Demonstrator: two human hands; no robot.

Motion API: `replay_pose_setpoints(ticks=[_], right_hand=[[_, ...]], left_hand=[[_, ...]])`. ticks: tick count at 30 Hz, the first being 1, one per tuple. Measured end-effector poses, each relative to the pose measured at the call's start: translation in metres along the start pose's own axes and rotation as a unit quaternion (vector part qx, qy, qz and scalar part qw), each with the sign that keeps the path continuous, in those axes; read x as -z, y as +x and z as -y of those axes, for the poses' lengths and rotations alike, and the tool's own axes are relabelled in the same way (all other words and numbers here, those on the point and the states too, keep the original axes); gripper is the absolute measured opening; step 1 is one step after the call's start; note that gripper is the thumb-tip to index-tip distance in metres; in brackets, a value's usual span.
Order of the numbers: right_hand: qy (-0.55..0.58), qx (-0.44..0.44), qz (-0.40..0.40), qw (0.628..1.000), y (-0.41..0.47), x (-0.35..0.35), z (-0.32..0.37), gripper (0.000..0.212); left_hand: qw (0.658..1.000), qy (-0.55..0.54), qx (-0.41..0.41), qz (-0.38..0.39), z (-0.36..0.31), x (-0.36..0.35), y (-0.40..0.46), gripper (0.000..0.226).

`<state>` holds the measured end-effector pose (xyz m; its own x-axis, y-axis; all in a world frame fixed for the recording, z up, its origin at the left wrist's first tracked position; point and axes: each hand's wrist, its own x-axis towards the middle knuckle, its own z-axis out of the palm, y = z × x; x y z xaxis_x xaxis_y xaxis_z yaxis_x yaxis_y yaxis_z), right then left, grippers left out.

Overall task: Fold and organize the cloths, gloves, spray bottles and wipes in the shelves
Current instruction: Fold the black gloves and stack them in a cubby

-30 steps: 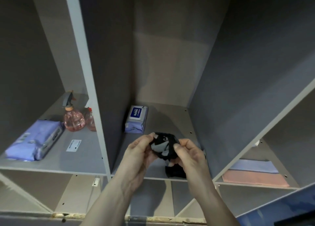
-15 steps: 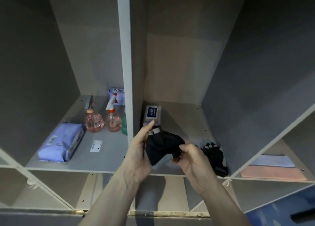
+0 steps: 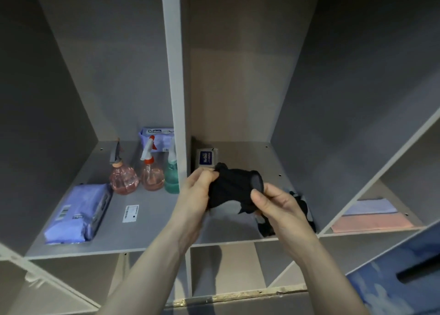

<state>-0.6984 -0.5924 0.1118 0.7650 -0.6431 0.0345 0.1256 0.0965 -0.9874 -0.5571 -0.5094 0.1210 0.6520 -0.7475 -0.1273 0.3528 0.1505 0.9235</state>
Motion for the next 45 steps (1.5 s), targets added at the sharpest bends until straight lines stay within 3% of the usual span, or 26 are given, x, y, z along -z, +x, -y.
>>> replay_pose_setpoints(ticks=[6,9,12,15,17,19,21,23,25,27,30,32,33,36,39,42,45], right_hand=[[0.148,0.038,-0.027,0.988,-0.002,0.008,-0.004,0.055],[0.197,0.053,-0.063,0.977,-0.003,0.010,-0.005,0.038],[0.132,0.068,-0.109,0.983,-0.002,0.015,-0.003,0.030],[0.033,0.094,-0.129,0.987,0.001,0.019,-0.001,0.047],[0.008,0.105,-0.133,0.985,0.002,0.023,0.000,0.046],[-0.008,0.110,-0.128,0.986,0.003,0.027,0.003,0.040],[-0.013,0.115,-0.135,0.984,0.003,0.032,0.009,0.029],[-0.006,0.110,-0.154,0.982,0.003,0.038,0.013,0.021],[-0.016,0.091,-0.153,0.984,0.004,0.038,0.013,0.021],[-0.015,0.071,-0.146,0.987,0.005,0.034,0.009,0.029],[0.060,0.064,-0.175,0.981,0.005,0.027,0.008,0.028],[0.047,0.068,-0.181,0.980,0.004,0.023,0.004,0.028],[0.026,0.074,-0.172,0.982,0.003,0.021,0.001,0.033],[-0.032,0.071,-0.119,0.990,-0.006,0.017,-0.007,0.052],[-0.054,0.076,-0.119,0.989,-0.015,0.020,-0.009,0.061],[0.049,0.067,-0.212,0.974,-0.013,0.024,-0.014,0.066],[0.217,-0.035,-0.116,0.969,-0.011,0.015,-0.015,0.083]], left_hand=[[0.993,-0.080,0.055,0.067,0.008,-0.015,0.007,0.011],[0.996,-0.065,-0.002,0.061,0.009,-0.018,0.014,0.023],[0.996,-0.060,-0.043,0.041,0.012,-0.019,0.017,0.028],[0.996,0.037,-0.082,0.027,0.015,-0.019,0.019,0.027],[0.989,0.111,-0.097,0.027,0.015,-0.018,0.020,0.021],[0.979,0.194,-0.060,0.029,0.009,-0.015,0.021,0.023],[0.967,0.245,-0.008,0.072,0.002,-0.009,0.019,0.040],[0.973,0.203,0.020,0.110,-0.001,-0.004,0.018,0.035],[0.989,0.042,0.065,0.127,-0.001,-0.005,0.018,0.030],[0.969,-0.160,0.142,0.125,0.003,-0.010,0.018,0.038],[0.939,-0.259,0.174,0.143,0.010,-0.014,0.011,0.052],[0.932,-0.264,0.186,0.163,0.013,-0.016,0.003,0.075],[0.934,-0.255,0.185,0.166,0.013,-0.018,0.000,0.076],[0.964,-0.202,0.138,0.109,0.014,-0.022,-0.001,0.051],[0.981,-0.181,0.067,0.025,0.014,-0.020,0.003,0.049],[0.985,-0.165,0.021,0.051,0.010,-0.020,0.000,0.046],[0.993,-0.084,-0.002,0.081,0.017,-0.021,0.000,0.045]])
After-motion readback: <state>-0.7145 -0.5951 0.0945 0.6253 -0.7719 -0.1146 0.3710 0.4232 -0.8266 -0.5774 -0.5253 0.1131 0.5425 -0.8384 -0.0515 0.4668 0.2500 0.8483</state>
